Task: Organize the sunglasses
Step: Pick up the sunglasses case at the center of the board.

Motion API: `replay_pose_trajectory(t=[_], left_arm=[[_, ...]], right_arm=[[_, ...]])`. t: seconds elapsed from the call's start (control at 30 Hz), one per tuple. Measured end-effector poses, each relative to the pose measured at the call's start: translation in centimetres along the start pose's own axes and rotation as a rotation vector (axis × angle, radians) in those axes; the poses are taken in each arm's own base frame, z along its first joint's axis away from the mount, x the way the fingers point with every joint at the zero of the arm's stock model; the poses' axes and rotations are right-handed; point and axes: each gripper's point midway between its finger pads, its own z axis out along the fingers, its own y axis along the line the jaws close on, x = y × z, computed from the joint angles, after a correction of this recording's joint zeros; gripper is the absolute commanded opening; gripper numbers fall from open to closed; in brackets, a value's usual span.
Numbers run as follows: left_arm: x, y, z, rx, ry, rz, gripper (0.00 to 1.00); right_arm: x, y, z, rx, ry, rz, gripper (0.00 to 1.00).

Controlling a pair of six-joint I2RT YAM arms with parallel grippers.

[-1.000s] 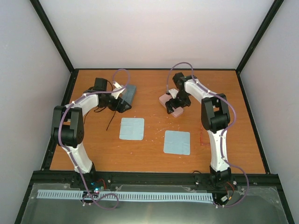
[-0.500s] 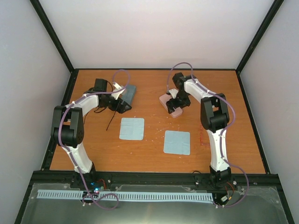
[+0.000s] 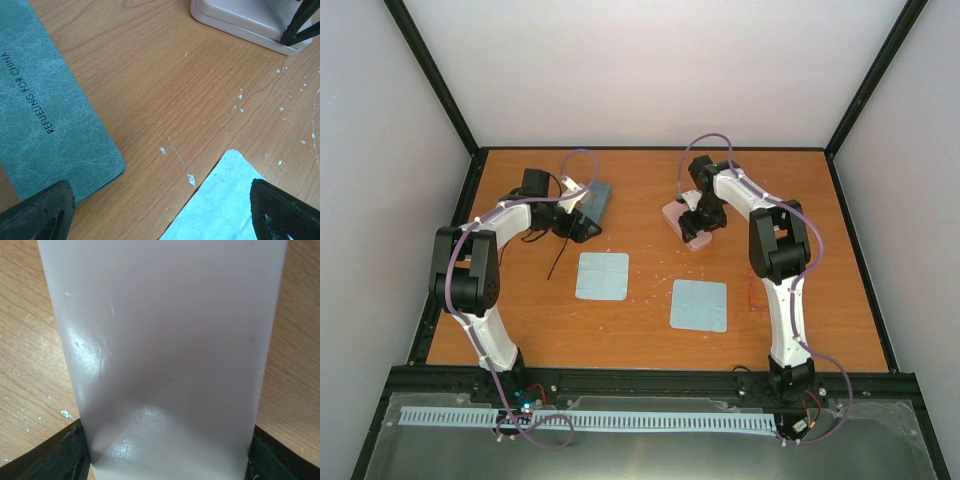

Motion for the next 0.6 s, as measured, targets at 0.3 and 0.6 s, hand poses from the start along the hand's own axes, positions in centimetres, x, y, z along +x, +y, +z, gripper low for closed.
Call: replay_pose_trajectory(t=[0.3,0.6], left_arm=[[-0.6,-0.3,-0.1,0.017,-0.016,-0.006,0.99],[-5.8,-2.8,-0.3,0.092,-0.124,0.012,0.99]], right_arm=[[-0.6,1.0,-1.3,-0.047,-0.013,0.023,0.47],[-3.2,9.5,-6.0,-0.443,-0.157,0.021,0.39]])
